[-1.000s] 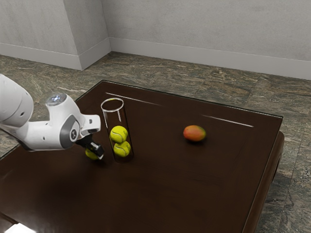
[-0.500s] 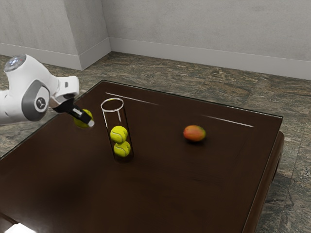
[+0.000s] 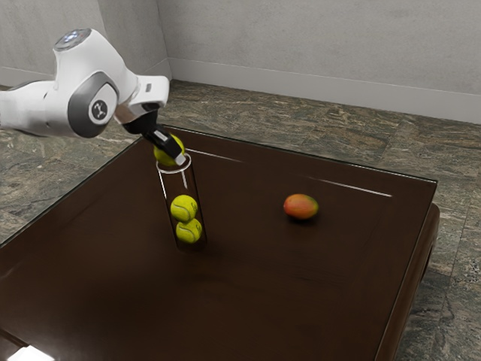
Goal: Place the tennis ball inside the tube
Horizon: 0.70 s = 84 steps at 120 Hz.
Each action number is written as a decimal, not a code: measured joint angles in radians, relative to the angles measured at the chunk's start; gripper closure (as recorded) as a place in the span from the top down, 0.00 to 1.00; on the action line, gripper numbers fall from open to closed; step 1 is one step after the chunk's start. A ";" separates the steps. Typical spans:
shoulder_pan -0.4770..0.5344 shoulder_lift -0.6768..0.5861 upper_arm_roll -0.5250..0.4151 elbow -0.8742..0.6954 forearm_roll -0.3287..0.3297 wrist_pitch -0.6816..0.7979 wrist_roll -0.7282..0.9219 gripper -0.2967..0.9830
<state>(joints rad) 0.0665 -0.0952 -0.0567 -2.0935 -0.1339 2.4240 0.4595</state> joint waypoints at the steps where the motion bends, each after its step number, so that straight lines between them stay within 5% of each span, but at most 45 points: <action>1: 0.000 0.003 0.000 0.002 0.001 -0.001 -0.001 0.45; 58: 0.004 0.054 0.019 0.051 -0.014 -0.075 -0.014 0.71; 68: -0.005 0.046 0.031 0.097 -0.013 -0.194 -0.036 0.73; 84: 0.007 0.052 0.023 0.376 0.031 -0.504 -0.108 0.75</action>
<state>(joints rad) 0.0738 -0.0430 -0.0334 -1.7176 -0.1032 1.9202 0.3514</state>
